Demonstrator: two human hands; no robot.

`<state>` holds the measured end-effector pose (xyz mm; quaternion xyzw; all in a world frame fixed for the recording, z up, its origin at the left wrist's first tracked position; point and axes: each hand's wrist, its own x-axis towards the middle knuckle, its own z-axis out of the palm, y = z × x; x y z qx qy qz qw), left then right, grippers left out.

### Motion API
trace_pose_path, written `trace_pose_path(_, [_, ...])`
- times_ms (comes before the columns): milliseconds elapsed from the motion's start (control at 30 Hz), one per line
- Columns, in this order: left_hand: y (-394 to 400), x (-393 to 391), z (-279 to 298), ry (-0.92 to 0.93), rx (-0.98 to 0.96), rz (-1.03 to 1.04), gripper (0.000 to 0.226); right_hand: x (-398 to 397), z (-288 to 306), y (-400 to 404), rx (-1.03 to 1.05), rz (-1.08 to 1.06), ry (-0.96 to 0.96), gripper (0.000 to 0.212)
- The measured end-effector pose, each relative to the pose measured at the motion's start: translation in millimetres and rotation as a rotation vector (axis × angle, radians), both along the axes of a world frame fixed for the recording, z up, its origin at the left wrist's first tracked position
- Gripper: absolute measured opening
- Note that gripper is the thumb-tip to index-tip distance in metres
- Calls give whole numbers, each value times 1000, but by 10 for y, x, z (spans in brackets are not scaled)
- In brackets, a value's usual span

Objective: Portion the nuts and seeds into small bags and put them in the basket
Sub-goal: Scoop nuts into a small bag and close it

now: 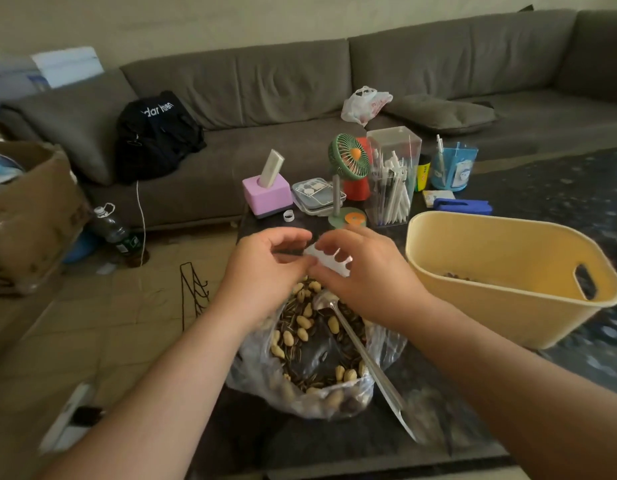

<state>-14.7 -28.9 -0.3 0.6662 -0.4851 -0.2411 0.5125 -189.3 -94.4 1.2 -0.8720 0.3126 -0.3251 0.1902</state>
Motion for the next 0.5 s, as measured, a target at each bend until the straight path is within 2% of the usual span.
trace_pose_path(100, [93, -48, -1, -164, -1, -13, 39, 5, 28, 58, 56, 45, 28, 18])
trace_pose_path(233, [197, -54, 34, -390, 42, -75, 37, -33, 18, 90, 107, 68, 83, 14])
trace_pose_path(333, [272, -64, 50, -609, 122, -137, 42, -63, -13, 65, 1, 72, 161, 19])
trace_pose_path(433, [286, -78, 50, -652, 172, -153, 38, -53, -40, 79, -88, 73, 183, 22])
trace_pose_path(500, [262, -79, 15, -626, 116, -136, 34, -19, -52, 102, -89, 57, 161, 21])
